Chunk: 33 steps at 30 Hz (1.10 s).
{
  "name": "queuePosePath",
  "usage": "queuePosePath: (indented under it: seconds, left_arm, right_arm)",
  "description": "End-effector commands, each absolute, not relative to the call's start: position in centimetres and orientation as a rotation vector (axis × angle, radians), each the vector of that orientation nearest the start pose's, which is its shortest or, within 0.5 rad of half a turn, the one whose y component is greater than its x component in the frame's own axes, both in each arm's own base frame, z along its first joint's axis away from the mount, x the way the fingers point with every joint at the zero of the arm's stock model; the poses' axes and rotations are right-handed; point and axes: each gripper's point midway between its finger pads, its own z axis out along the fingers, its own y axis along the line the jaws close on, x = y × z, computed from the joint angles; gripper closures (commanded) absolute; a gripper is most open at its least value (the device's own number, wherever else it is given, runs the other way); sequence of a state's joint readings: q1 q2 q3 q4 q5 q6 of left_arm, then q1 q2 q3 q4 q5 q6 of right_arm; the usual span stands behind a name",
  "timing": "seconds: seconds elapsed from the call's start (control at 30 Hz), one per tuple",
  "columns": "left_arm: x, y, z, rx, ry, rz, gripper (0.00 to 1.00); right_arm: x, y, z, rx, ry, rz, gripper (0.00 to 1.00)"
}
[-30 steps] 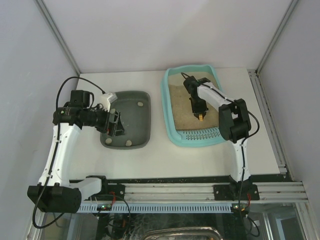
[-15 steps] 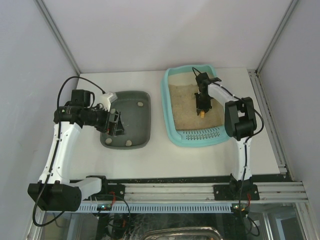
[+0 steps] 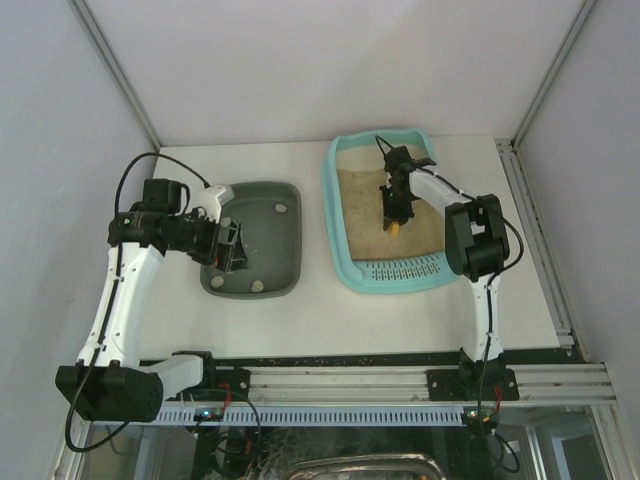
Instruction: Clean the litter box
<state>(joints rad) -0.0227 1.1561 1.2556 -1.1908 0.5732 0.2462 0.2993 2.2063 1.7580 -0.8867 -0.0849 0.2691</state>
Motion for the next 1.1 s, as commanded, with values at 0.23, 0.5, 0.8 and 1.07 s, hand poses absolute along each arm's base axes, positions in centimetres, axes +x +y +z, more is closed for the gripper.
queuePosePath:
  seconds: [0.23, 0.5, 0.8, 1.07]
  left_arm:
    - [22.3, -9.0, 22.2, 0.501, 2.459, -0.655, 0.00]
    - [22.5, -9.0, 21.9, 0.495, 2.469, -0.653, 0.00]
    - [22.7, -8.9, 21.5, 0.491, 2.490, -0.647, 0.00]
    - [22.7, -8.7, 20.9, 0.487, 2.505, -0.633, 0.00]
  right_arm:
    - [36.4, 20.9, 2.2, -0.183, 3.011, 0.554, 1.00]
    - [37.9, 23.7, 2.4, -0.204, 2.882, 0.807, 1.00]
    - [40.4, 25.1, 5.1, -0.149, 2.697, 1.020, 1.00]
    - [39.7, 22.7, 8.5, -0.092, 2.614, 0.917, 1.00]
